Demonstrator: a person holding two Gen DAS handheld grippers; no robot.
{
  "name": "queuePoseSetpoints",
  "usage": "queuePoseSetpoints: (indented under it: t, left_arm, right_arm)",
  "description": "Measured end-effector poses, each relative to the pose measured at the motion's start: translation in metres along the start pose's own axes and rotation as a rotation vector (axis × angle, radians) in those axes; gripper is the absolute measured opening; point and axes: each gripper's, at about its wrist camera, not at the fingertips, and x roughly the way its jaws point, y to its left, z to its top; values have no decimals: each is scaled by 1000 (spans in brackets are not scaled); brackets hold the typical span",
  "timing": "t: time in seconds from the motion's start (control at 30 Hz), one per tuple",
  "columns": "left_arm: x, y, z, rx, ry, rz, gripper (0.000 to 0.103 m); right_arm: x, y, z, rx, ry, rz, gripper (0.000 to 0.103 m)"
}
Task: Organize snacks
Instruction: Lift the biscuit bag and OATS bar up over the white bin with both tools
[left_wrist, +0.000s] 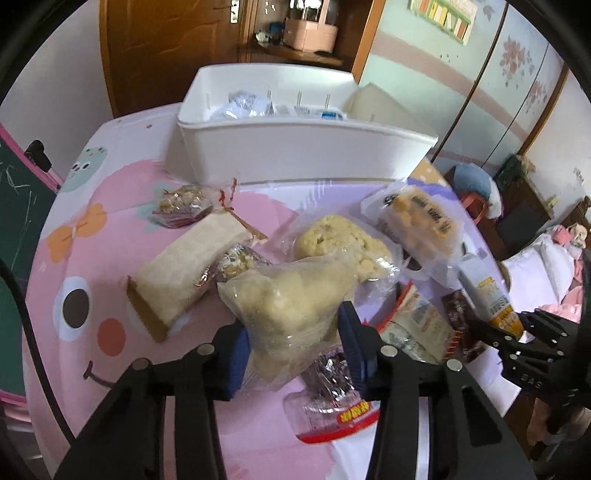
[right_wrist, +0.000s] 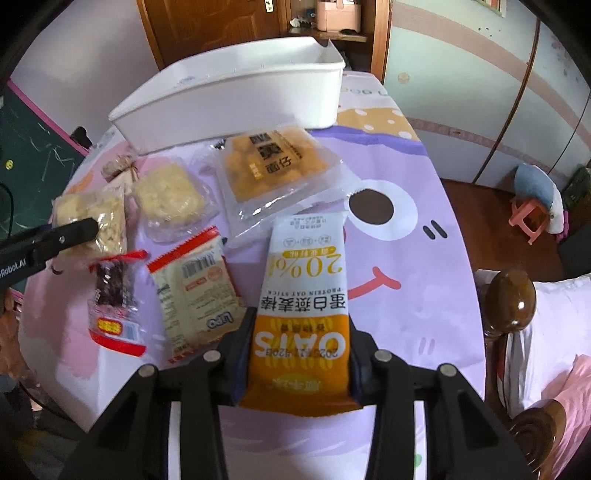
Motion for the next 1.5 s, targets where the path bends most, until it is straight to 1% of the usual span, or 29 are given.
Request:
queuePoseSetpoints:
  t: [0.17, 0.4, 0.47, 0.6, 0.67, 0.77, 0.93, 1.0, 1.13, 1.23, 1.3, 1.4, 1.5]
  left_arm:
    - [-33, 3, 3, -12, -63, 7, 43]
    - [-74, 6, 16, -31, -134, -7, 43]
    - [-85, 5, 24, -23, -151, 12, 43]
    - [-110, 8, 47, -26, -191, 44, 43]
    - [-124, 10, 64, -24, -221, 62, 43]
    - [-141, 12, 88, -12, -256, 105, 43]
    - [-160, 11, 131, 5, -296, 126, 43]
    - [-168, 8, 150, 29, -325, 152, 43]
    - [-176, 2, 182, 56, -368, 197, 43]
    - [-176, -1, 209, 54, -384, 197, 44]
    - [-172, -4, 224, 61, -400, 213, 44]
    - [-159, -6, 246, 59, -396, 218, 44]
    - [-137, -6, 261, 54, -370, 204, 44]
  right_arm:
    - [-19, 9, 4, -11, -47, 33, 41]
    - [-58, 31, 18, -66, -155, 94, 41]
    - [-69, 34, 26, -80, -183, 110, 41]
    - [-96, 37, 51, -103, -254, 107, 41]
    - [-110, 38, 66, -108, -293, 107, 41]
    - [-127, 35, 91, -103, -339, 118, 41]
    - [-150, 31, 139, -93, -421, 98, 41]
    - [-158, 33, 163, -99, -445, 94, 41]
    - [-169, 39, 205, -93, -501, 80, 41]
    - [-171, 40, 233, -79, -519, 85, 41]
    - [-168, 46, 250, -77, -529, 79, 41]
    - [-155, 55, 271, -80, -529, 52, 41]
    - [-134, 63, 286, -91, -492, 40, 41]
